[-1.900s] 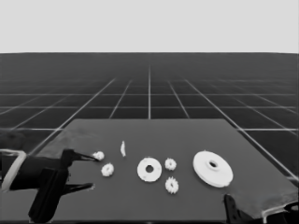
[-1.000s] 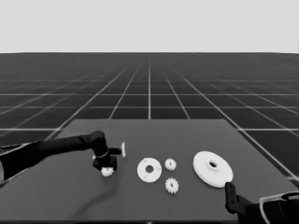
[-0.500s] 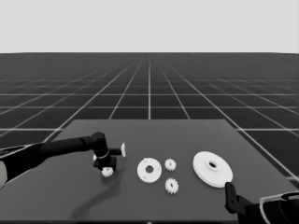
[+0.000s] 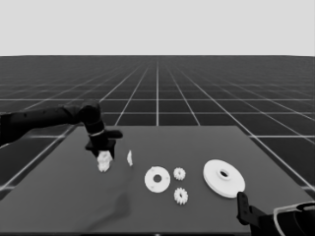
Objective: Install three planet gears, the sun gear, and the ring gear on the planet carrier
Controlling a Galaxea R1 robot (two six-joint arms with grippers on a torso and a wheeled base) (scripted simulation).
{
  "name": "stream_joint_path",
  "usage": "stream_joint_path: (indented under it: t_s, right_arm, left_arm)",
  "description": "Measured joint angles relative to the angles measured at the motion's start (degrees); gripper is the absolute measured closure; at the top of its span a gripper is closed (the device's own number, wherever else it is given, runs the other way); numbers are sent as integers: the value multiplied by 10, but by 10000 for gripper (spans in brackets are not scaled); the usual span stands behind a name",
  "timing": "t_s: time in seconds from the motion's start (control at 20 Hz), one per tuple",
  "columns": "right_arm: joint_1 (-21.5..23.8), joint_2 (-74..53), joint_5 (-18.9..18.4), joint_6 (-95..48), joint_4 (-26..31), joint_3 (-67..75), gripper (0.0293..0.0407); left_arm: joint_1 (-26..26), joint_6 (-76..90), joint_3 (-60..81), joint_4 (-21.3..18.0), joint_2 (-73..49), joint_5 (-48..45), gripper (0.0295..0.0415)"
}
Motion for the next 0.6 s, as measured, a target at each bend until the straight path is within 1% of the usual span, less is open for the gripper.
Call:
stream_joint_path:
  t_s: [0.1,0.25,0.3,0.35,0.45,0.6]
  right_arm:
    - [0,0,0,0,0,0,315]
    - [0,0,0,0,0,0,315]
    - [0,0,0,0,0,0,315]
    - [0,0,0,0,0,0,315]
    - [0,0,0,0,0,0,315]
    - [0,0,0,0,0,0,315]
  left_arm:
    - [-12,3,-6,-11,2,4,398]
    - [-17,4,-9,-16,3,6,398]
    - [-18,-124,20,-18,73,3,398]
    - [-18,-188,16,-20,159,0,398]
    - [-19,-224,-24,-21,247,-2,398]
    - [-20,-231,-51,-21,282,-2,398]
